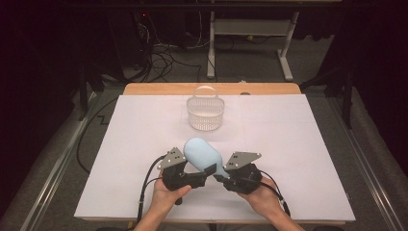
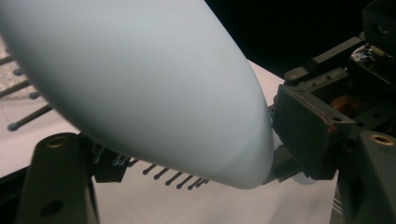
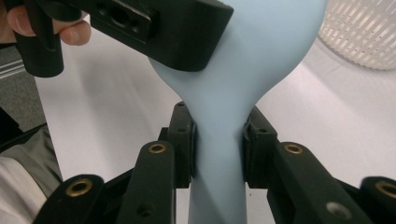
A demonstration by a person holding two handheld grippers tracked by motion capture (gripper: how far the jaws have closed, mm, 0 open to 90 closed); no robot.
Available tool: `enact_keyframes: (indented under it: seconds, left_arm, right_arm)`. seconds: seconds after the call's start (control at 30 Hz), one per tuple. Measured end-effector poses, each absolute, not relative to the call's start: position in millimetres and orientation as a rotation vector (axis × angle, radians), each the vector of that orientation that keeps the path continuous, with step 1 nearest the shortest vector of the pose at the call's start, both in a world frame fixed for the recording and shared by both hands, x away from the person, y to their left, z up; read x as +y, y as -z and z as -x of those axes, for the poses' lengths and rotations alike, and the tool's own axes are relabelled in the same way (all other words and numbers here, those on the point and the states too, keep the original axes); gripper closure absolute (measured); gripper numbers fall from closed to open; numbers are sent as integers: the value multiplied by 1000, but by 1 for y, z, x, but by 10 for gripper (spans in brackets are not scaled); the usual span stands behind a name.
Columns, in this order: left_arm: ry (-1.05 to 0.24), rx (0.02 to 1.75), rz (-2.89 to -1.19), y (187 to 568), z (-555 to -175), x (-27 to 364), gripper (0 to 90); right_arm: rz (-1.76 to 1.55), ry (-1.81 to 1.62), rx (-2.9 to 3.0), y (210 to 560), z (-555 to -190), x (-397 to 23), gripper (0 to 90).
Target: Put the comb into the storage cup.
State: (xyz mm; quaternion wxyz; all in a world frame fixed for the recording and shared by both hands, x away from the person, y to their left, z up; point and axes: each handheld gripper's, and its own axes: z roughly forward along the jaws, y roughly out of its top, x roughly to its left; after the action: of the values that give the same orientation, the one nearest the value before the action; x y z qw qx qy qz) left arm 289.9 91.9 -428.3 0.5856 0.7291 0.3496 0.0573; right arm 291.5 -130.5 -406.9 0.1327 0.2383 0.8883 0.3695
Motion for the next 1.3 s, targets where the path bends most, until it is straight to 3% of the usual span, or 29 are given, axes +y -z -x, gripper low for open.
enact_keyframes:
  seconds: [0.43, 1.3]
  left_arm:
    - [-147, 743, -1691, 418, -284, 94, 409]
    - [-30, 745, -1684, 400, -284, 106, 523]
  right_arm:
    - [-679, -1027, 2583, 409, -293, -128, 700]
    - [-671, -1073, 2611, 406, -297, -119, 689]
